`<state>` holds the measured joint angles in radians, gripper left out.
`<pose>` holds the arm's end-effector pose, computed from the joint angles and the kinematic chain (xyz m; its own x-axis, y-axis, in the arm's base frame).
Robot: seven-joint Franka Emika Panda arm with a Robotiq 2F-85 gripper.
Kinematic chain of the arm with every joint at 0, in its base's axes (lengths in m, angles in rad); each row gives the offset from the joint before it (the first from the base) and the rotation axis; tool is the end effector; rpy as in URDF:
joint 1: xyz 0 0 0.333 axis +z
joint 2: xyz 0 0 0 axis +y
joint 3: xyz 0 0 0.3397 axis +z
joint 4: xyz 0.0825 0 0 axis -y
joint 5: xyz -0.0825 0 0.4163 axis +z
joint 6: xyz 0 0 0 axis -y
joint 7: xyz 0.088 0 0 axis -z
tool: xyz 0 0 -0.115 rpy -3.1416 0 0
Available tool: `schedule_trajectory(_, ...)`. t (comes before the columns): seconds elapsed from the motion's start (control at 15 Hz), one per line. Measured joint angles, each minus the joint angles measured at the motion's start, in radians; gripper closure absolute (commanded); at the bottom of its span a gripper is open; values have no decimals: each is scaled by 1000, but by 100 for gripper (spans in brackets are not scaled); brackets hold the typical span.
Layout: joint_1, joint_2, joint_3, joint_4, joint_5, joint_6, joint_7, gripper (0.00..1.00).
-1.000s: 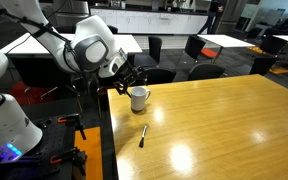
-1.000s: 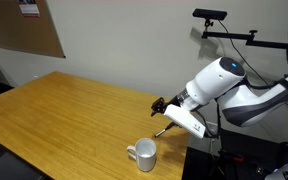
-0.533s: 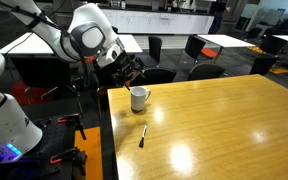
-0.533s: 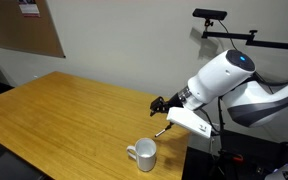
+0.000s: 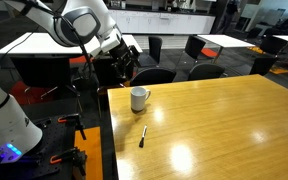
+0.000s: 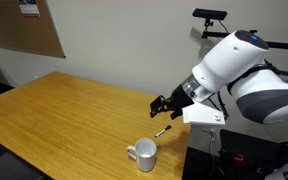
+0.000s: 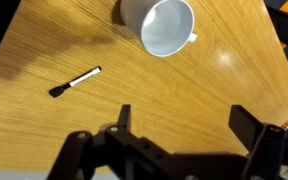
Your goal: Pick the pen from the cup and put it on the table
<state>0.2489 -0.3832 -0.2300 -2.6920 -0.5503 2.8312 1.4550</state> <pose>0.4414 0.0356 0.3967 0.4712 -0.8065 0.3571 -0.7092 -0.5871 -0.3903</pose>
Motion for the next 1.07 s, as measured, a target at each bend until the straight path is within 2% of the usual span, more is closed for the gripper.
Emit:
schedule_trajectory(0.2, 91, -70, -71, 12, 89, -138, -214, 0)
schedule_trajectory(0.33, 124, -114, -97, 30, 118, -238, -321, 0)
schedule_trajectory(0.4, 109, -129, -75, 37, 174, -278, -389, 0)
schedule_trajectory(0.53, 21, -145, 20, 57, 300, -349, -539, 0)
schedule_trajectory(0.67, -64, -147, 114, 79, 366, -410, -621, 0)
schedule_trajectory(0.87, -160, -147, 209, 109, 395, -475, -681, 0)
schedule_trajectory(1.07, -222, -147, 266, 127, 396, -515, -694, 0)
